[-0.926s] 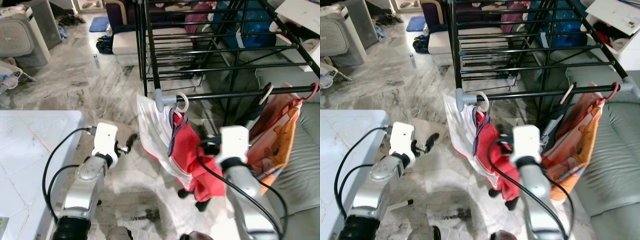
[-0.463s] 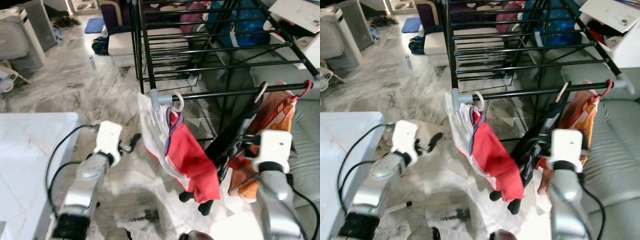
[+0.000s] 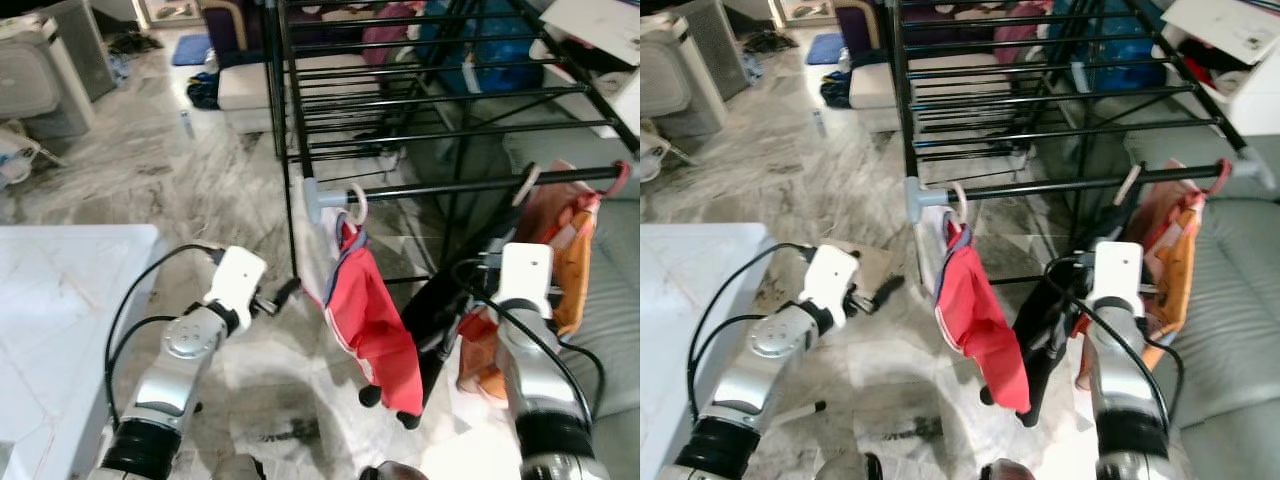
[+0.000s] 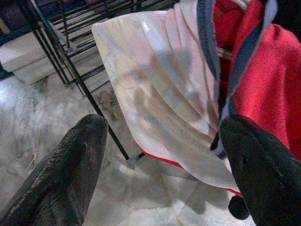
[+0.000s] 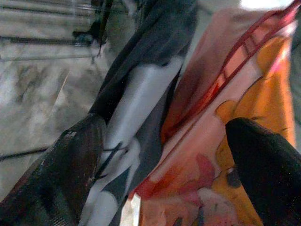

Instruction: Hang hanger

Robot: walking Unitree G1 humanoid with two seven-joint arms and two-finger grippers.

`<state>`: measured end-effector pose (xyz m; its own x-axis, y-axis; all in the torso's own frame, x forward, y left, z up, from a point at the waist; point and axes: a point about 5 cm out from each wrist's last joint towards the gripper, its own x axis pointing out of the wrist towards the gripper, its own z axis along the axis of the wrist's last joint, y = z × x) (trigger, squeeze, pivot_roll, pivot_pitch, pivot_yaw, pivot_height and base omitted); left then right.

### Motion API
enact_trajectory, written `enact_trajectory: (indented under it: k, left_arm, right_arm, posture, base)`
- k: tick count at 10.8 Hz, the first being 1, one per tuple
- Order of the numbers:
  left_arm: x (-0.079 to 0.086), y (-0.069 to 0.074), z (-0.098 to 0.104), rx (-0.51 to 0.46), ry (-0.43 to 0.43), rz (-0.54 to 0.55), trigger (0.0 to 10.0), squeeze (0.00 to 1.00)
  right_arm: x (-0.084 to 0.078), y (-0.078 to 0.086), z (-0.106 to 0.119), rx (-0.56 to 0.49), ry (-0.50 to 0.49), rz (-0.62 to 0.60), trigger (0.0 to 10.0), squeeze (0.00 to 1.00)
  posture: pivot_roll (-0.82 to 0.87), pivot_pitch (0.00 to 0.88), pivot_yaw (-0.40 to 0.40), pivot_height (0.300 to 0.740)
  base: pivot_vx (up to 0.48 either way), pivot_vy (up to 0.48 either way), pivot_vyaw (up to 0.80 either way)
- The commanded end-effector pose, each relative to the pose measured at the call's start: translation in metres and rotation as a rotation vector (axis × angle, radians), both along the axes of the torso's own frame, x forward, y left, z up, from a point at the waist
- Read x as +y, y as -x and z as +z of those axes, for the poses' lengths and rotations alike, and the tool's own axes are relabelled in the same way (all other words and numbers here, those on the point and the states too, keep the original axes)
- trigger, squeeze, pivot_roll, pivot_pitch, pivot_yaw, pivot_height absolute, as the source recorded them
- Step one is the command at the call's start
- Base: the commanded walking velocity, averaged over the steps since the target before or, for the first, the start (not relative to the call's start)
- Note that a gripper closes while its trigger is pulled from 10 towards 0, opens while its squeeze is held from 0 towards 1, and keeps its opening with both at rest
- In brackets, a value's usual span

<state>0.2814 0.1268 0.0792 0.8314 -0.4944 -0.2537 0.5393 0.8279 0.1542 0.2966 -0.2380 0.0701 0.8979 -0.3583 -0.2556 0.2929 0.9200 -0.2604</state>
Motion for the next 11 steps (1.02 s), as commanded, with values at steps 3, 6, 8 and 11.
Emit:
enact_trajectory:
  k: [3,6,8,11]
  left_arm:
    - [-0.004,0.004,-0.001,-0.017,-0.039,-0.082,10.0,0.00]
    - [-0.001,0.004,0.000,-0.025,-0.049,-0.086,10.0,0.00]
    - [-0.002,0.005,0.000,-0.023,-0.046,-0.099,10.0,0.00]
    - [-0.003,0.006,0.001,-0.024,-0.045,-0.114,10.0,0.00]
  right_arm:
    - [-0.012,-0.016,-0.014,0.103,-0.065,-0.040,10.0,0.00]
    - [-0.025,-0.024,-0.016,0.128,-0.134,-0.116,0.0,0.00]
    - [-0.034,-0.025,-0.014,0.140,-0.117,-0.144,0.0,0.00]
    - [-0.036,-0.034,-0.003,0.105,-0.102,-0.104,4.4,0.00]
  posture:
    - [-0.02,0.035,0.014,0.740]
    - [0.00,0.047,0.019,0.740]
    - [0.00,0.049,0.022,0.740]
    - [0.00,0.050,0.027,0.740]
  base:
    - [0.000,0.000,0.00]
    - [0.000,0.000,0.00]
    - [0.000,0.000,0.00]
    - [0.000,0.000,0.00]
